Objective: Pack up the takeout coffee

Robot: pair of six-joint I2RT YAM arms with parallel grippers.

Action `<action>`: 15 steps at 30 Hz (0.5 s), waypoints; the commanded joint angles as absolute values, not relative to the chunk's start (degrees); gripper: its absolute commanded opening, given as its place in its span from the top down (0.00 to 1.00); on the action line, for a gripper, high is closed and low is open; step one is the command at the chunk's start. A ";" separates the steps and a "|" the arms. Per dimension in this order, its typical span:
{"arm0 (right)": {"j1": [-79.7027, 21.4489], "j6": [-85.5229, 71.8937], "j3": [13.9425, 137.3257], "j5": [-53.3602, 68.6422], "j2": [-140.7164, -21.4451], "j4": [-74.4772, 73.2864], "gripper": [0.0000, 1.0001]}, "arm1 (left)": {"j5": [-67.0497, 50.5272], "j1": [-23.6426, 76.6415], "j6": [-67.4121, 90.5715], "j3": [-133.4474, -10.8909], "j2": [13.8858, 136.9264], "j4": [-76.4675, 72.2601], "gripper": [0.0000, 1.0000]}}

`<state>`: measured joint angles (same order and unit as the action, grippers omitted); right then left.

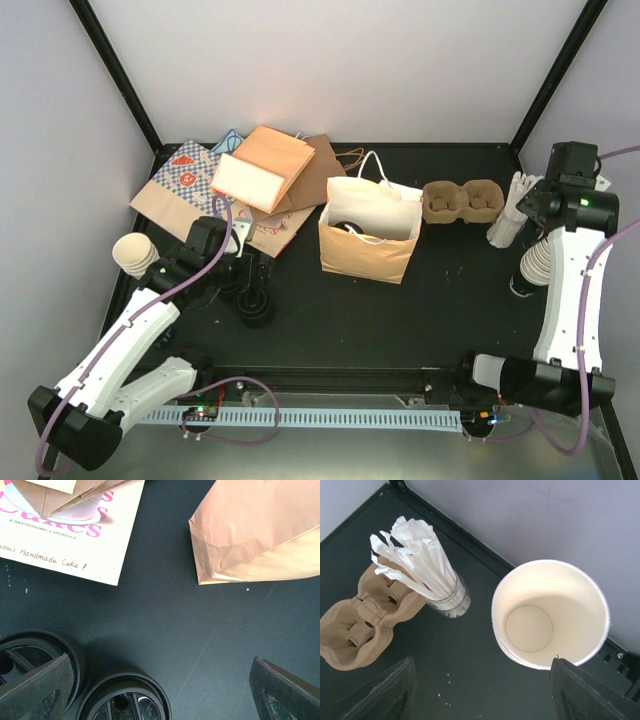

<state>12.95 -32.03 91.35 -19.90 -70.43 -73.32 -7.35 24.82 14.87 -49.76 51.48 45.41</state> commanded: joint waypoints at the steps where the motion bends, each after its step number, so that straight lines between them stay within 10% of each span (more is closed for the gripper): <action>1: 13.35 -34.61 91.46 -18.59 -72.61 -73.74 0.25 | -7.16 24.44 14.03 -49.50 50.91 43.87 0.01; 15: 13.36 -38.79 104.50 -34.85 -84.07 -86.53 0.00 | -6.77 24.43 14.16 -49.07 51.20 43.47 0.01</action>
